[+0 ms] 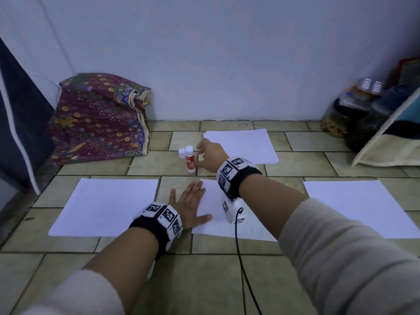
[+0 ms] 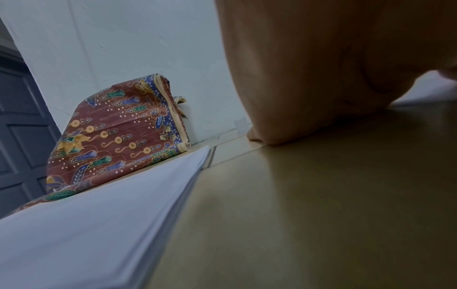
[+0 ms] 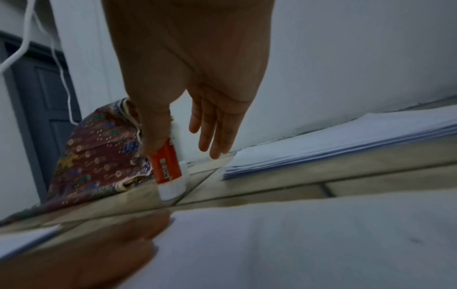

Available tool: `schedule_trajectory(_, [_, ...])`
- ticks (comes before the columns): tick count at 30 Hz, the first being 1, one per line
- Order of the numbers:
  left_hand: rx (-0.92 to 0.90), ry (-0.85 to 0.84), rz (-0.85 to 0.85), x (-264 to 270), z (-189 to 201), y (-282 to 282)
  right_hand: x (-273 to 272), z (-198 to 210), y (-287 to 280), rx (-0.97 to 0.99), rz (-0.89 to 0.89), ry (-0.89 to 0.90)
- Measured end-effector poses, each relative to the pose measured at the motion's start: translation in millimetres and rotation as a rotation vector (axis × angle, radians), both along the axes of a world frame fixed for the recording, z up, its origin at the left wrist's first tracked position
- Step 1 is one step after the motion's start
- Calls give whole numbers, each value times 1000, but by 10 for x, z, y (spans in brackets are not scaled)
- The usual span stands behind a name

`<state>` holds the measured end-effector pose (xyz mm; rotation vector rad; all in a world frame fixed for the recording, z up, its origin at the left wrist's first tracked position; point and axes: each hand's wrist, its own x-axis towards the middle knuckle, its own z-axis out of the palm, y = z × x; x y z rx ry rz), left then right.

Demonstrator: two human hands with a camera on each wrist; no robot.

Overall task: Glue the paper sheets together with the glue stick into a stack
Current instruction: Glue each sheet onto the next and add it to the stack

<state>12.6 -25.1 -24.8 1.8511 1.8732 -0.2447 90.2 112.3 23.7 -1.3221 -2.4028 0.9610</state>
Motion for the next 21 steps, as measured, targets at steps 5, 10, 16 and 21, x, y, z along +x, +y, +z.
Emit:
schedule_trajectory(5, [-92,17,24,4,70,26,558,192,97,-10,-66,-19])
schedule_trajectory(10, [-62,42,3,5,63,-4,1379,440,135,-71,-139,-328])
schedule_trajectory(16, [-58,37,-27,3,53,17,2239,288,85,-63,-340,-886])
schedule_trajectory(21, [-110,34,5,9,81,37,2633,141,-132,-118,-428,-971])
